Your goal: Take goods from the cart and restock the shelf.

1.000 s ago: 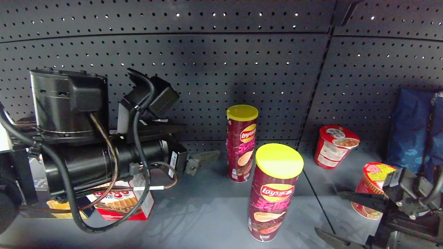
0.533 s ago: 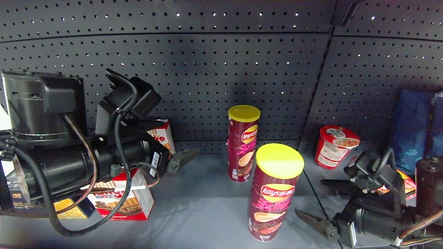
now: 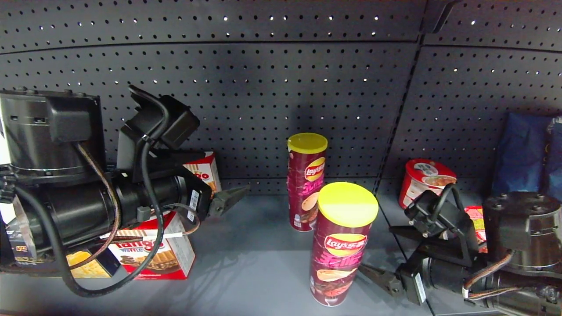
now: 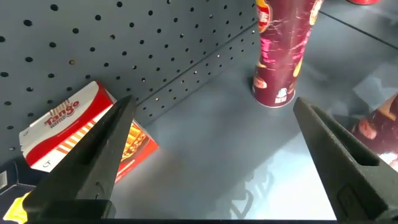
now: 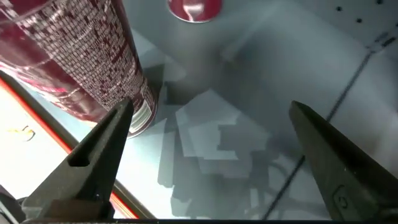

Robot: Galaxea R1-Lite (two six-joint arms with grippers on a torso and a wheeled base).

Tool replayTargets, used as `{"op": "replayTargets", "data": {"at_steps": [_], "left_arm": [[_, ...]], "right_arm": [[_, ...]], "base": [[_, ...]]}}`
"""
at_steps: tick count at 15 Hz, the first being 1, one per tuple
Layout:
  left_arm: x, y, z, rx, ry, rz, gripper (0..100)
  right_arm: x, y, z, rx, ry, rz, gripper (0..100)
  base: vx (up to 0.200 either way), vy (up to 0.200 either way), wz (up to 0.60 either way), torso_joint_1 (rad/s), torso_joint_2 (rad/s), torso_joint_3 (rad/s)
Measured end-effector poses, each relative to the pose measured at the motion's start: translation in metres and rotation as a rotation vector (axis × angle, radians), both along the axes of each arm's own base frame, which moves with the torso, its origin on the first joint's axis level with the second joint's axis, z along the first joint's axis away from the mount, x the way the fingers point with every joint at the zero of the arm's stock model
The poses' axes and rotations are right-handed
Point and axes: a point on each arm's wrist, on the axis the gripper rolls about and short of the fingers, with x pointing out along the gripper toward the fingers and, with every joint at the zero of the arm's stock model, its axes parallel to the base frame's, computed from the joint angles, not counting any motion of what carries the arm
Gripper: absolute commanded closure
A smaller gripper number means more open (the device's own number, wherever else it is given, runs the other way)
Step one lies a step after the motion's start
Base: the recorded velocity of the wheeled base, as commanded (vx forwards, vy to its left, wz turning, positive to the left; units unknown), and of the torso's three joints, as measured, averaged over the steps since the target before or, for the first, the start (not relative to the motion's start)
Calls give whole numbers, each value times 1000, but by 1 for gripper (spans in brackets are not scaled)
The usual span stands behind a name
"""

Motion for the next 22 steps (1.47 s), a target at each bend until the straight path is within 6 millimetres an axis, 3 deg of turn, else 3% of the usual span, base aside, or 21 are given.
{"op": "replayTargets", "data": {"at_steps": [22], "left_arm": [[1,0,-3,-3,2,0,0]], "right_arm": [[14,28,-11,-13,17,53,0]], "base": [[0,0,0,0,0,0]]}}
